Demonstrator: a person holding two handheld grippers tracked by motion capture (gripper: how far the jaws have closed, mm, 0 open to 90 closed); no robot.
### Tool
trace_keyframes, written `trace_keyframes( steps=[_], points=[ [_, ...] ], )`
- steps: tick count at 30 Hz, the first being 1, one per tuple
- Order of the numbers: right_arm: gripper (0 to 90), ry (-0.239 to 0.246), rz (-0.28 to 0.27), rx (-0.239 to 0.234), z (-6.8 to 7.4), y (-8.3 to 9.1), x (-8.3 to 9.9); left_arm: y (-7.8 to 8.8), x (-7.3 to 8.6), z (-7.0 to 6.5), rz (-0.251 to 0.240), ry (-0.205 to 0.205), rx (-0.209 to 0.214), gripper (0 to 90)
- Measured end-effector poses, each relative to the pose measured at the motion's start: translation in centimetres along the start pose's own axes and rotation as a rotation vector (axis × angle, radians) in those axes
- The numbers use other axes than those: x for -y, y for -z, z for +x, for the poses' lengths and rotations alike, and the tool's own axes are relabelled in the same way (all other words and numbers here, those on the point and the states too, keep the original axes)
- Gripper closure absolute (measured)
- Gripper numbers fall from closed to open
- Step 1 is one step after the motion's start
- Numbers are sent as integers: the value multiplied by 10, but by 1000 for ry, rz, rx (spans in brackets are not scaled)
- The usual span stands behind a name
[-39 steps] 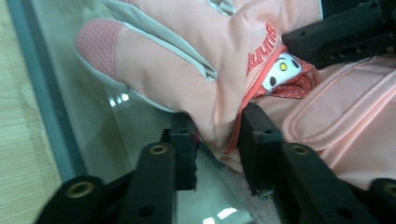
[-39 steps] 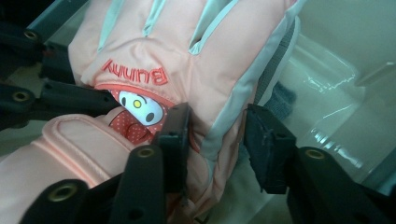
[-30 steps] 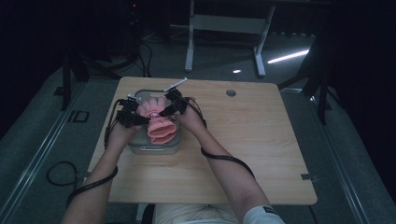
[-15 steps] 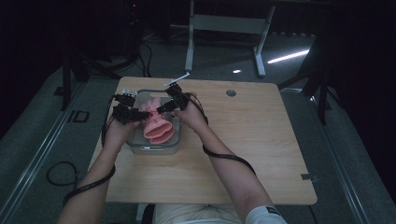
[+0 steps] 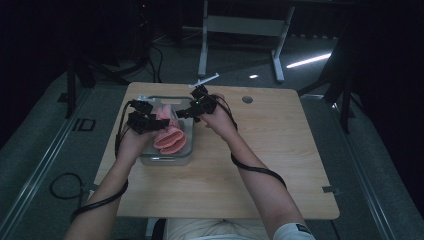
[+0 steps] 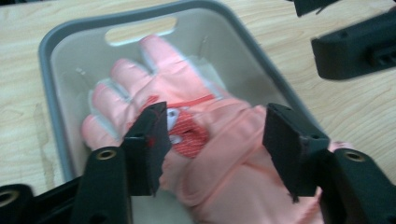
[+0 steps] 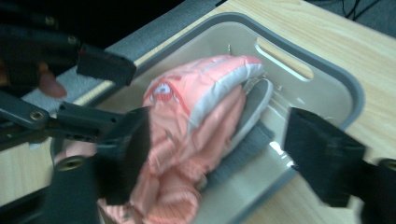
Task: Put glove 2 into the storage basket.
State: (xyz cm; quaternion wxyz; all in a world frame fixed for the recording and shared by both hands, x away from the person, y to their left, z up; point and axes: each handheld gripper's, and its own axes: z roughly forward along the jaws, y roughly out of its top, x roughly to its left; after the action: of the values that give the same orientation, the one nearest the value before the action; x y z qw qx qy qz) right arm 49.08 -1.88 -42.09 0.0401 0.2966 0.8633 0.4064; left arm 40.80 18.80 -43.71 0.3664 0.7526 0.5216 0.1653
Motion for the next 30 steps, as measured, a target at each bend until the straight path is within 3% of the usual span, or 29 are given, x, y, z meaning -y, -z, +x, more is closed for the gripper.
trace_keyframes(
  steps=[3, 5, 8, 9, 13, 17, 20, 22, 25, 30],
  points=[
    [177, 10, -6, 10, -4, 10, 6, 1, -3, -13, -12, -31, 13, 307],
    [172, 6, -14, 10, -7, 17, 10, 1, -5, -22, -20, -53, 52, 225],
    [171, 9, -17, 11, -9, 23, 15, 1, -6, -29, -26, -63, 82, 191],
    [170, 11, -15, 12, -11, 28, 21, 0, -8, -39, -25, -93, 124, 170],
    [170, 18, -7, 22, -16, 38, 31, -4, -9, -59, -31, -152, 145, 132],
    [171, 14, -16, 41, -23, 49, 41, -8, -10, -81, -11, -212, 186, 8],
    [170, 25, -9, 55, -28, 54, 49, -11, -10, -95, -19, -258, 201, 8],
    [171, 19, -9, 58, -31, 57, 55, -11, -10, -98, -19, -267, 206, 8],
    [170, 12, -15, 63, -35, 62, 63, -17, -9, -112, -34, -275, 282, 8],
    [170, 1, -8, 65, -39, 66, 78, -26, -5, -128, -26, -310, 296, 9]
  ],
)
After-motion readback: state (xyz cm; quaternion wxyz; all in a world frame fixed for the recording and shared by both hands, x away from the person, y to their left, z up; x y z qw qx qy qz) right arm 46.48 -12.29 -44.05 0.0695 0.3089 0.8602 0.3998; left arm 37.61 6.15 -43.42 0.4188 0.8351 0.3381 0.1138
